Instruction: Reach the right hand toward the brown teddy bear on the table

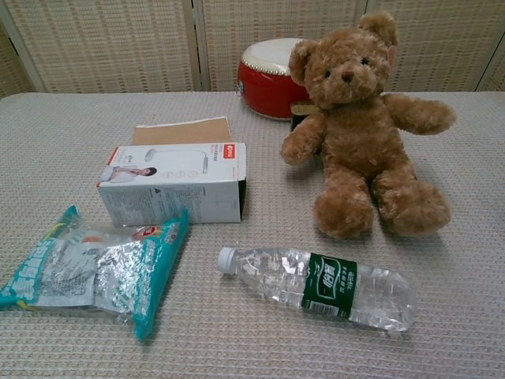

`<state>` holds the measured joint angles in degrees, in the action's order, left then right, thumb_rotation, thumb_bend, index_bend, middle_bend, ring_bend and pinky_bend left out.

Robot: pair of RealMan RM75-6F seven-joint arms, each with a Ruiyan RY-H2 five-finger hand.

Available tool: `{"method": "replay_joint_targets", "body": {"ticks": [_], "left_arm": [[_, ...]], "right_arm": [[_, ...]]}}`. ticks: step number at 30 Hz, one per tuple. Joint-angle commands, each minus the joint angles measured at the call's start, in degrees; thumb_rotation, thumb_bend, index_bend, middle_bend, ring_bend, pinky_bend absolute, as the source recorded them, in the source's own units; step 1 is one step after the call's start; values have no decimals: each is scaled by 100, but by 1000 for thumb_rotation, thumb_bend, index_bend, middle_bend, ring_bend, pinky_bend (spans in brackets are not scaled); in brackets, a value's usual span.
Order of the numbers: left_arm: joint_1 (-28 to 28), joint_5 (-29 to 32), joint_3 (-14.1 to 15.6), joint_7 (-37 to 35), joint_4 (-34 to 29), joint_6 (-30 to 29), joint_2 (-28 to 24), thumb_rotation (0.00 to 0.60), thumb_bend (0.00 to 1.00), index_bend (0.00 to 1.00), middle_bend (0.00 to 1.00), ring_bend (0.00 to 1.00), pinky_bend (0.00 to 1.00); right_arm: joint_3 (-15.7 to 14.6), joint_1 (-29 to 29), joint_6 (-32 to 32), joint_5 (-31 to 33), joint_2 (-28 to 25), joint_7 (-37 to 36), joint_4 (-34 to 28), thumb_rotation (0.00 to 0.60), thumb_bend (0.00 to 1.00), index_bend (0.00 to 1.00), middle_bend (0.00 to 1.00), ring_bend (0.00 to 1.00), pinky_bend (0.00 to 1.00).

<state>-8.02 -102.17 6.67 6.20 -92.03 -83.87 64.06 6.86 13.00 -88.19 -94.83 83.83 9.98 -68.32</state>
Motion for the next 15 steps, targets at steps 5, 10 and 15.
{"method": "replay_joint_targets", "body": {"ticks": [5,10,15], "left_arm": [[-10,18,3,1,-10,35,-10,600,441,205,263,247,277],[-12,8,3,-25,-25,28,-16,600,441,206,263,248,277],[-24,35,9,-46,-38,73,-27,600,441,205,266,248,277]], "right_arm": [[588,858,-22,49,1038,-285,1737,600,94,244,129,40,222],[750,1311,366,331,1635,-552,2858,600,94,250,129,40,222],[788,1640,834,595,2110,-691,3720,600,94,252,129,40,223]]}}
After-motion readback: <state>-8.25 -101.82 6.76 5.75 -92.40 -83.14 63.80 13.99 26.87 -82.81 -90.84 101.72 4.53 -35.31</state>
